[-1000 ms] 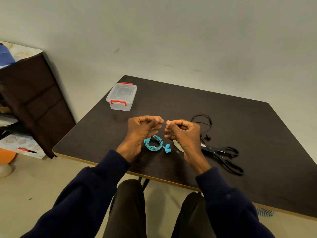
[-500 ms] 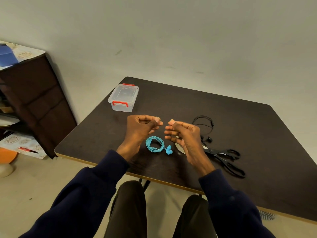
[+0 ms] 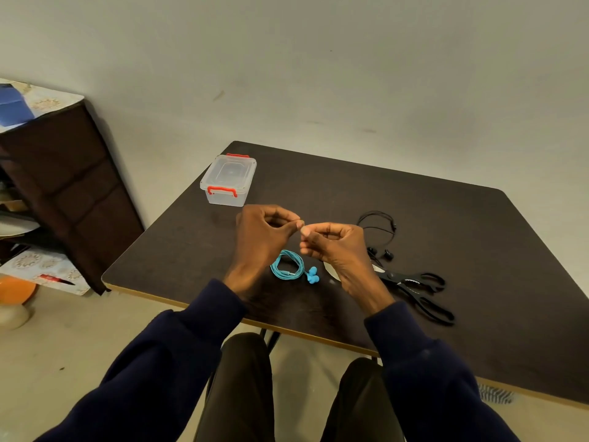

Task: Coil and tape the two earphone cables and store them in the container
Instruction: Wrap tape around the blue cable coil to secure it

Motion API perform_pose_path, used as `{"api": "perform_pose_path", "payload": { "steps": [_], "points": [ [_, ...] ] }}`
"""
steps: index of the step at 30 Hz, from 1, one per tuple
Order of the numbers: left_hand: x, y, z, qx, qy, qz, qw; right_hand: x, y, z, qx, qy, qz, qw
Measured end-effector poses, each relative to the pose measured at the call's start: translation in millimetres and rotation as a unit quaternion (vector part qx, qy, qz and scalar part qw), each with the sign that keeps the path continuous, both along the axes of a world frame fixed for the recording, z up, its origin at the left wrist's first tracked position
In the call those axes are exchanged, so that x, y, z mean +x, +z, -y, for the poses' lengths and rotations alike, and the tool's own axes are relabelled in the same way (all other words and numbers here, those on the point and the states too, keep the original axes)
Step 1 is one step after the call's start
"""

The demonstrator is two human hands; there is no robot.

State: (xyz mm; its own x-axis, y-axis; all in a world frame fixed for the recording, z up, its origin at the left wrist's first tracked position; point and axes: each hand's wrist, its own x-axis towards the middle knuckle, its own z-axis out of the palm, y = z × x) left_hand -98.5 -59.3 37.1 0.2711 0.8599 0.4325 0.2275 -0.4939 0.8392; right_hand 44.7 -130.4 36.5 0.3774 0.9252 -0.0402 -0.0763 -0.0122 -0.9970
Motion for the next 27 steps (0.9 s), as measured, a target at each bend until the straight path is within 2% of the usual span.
{"api": "perform_pose_path", "payload": {
  "steps": [4,9,11,14,18,21,27],
  "points": [
    [-3.3,2.4,-0.2,-0.085,-0.029,0.041,0.995,3.5,-1.2,-0.1,-0.005,0.000,-0.013,1.000],
    [-6.4,2.0,-1.3,-0.217,-0.055,0.076,0.972,6.8,0.1,-1.4,-0.002,0.005,-0.009,1.000],
    [-7.5,1.6,-1.5,-0.249,-0.060,0.082,0.963,9.3,-0.2,-2.7,-0.005,0.014,0.014,1.000],
    [-10.2,-0.8,-1.8,-0.245,-0.054,0.070,0.965,13.4,-1.6,-5.6,-0.017,0.027,0.090,0.995],
    [-14.2,-6.2,-3.7,-0.218,-0.047,0.034,0.974,18.7,-0.9,-8.8,-0.020,0.040,0.229,0.972],
    [-17.7,-13.5,-9.2,-0.209,-0.039,-0.007,0.977,21.2,-0.1,-11.2,-0.020,0.041,0.344,0.938],
    [-18.6,-31.8,-17.8,-0.196,0.006,-0.208,0.958,23.6,2.8,-10.4,-0.008,0.057,0.475,0.878]
  ]
}}
